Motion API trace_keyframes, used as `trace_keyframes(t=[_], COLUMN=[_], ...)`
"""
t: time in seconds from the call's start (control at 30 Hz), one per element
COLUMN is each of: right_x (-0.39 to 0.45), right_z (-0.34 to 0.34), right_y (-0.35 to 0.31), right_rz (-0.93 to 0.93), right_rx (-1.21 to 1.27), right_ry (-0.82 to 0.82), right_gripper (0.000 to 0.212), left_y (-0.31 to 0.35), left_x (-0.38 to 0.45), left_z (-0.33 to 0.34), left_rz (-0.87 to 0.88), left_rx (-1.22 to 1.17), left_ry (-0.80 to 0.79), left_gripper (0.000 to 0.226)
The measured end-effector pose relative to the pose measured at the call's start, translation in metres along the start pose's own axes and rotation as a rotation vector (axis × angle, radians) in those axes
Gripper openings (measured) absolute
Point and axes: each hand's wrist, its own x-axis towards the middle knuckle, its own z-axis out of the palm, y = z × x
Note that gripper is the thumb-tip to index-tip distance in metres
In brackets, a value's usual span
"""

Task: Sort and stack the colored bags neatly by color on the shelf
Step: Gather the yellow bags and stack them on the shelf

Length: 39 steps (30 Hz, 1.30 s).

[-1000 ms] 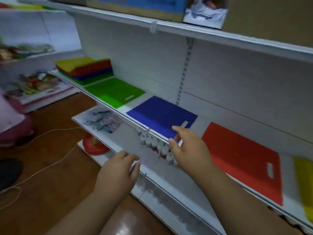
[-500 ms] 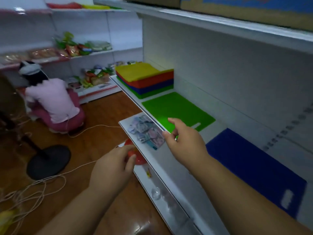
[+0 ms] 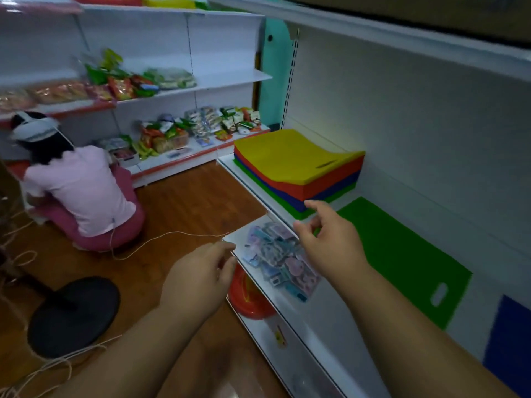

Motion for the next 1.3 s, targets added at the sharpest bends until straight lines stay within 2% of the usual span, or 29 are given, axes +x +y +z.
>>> trace_keyframes(t=[0.17, 0.27, 0.4, 0.47, 0.53, 0.6, 0.67, 0.8, 0.83, 0.9, 1.0, 1.1, 1.3], right_x=[0.038, 0.072, 0.118, 0.129, 0.13, 0.128, 0.126, 0.111, 0.103, 0.088, 0.07, 0.043, -0.025], right_z=[0.005, 0.007, 0.017, 0.021, 0.025, 0.027, 0.028, 0.047, 0.054, 0.067, 0.084, 0.1, 0.121], right_y=[-0.004, 0.002, 0.005, 0.005, 0.003, -0.002, -0.009, -0.03, -0.035, -0.044, -0.057, -0.072, -0.093], right_rz=[0.135, 0.201, 0.257, 0.317, 0.378, 0.419, 0.475, 0.543, 0.55, 0.586, 0.612, 0.638, 0.737], right_rx=[0.065, 0.044, -0.032, -0.063, -0.073, -0.091, -0.112, -0.113, -0.131, -0.127, -0.125, -0.155, -0.245], right_ry=[0.023, 0.036, -0.14, -0.191, -0.205, -0.152, -0.029, 0.236, 0.285, 0.396, 0.539, 0.627, 0.814], right_gripper=[0.041, 0.05, 0.071, 0.067, 0.059, 0.042, 0.026, 0.005, 0.007, 0.027, 0.035, 0.034, 0.032], left_y=[-0.009, -0.009, -0.016, -0.025, -0.031, -0.033, -0.038, -0.062, -0.068, -0.082, -0.102, -0.119, -0.113], left_x=[0.076, 0.117, 0.152, 0.171, 0.193, 0.212, 0.23, 0.275, 0.286, 0.299, 0.298, 0.286, 0.271], left_z=[0.016, 0.033, 0.051, 0.053, 0.053, 0.053, 0.057, 0.058, 0.056, 0.051, 0.042, 0.03, 0.023], left_rz=[0.098, 0.136, 0.073, 0.057, 0.001, -0.093, -0.14, -0.307, -0.291, -0.193, -0.082, 0.058, 0.525], left_rx=[-0.064, -0.131, -0.279, -0.386, -0.578, -0.786, -0.871, -0.978, -0.937, -0.832, -0.786, -0.71, -0.559], left_ry=[-0.097, -0.132, -0.205, -0.299, -0.397, -0.483, -0.522, -0.461, -0.445, -0.432, -0.48, -0.585, -0.671], left_gripper=[0.032, 0.031, 0.026, 0.024, 0.033, 0.043, 0.054, 0.047, 0.039, 0.022, 0.013, 0.013, 0.03])
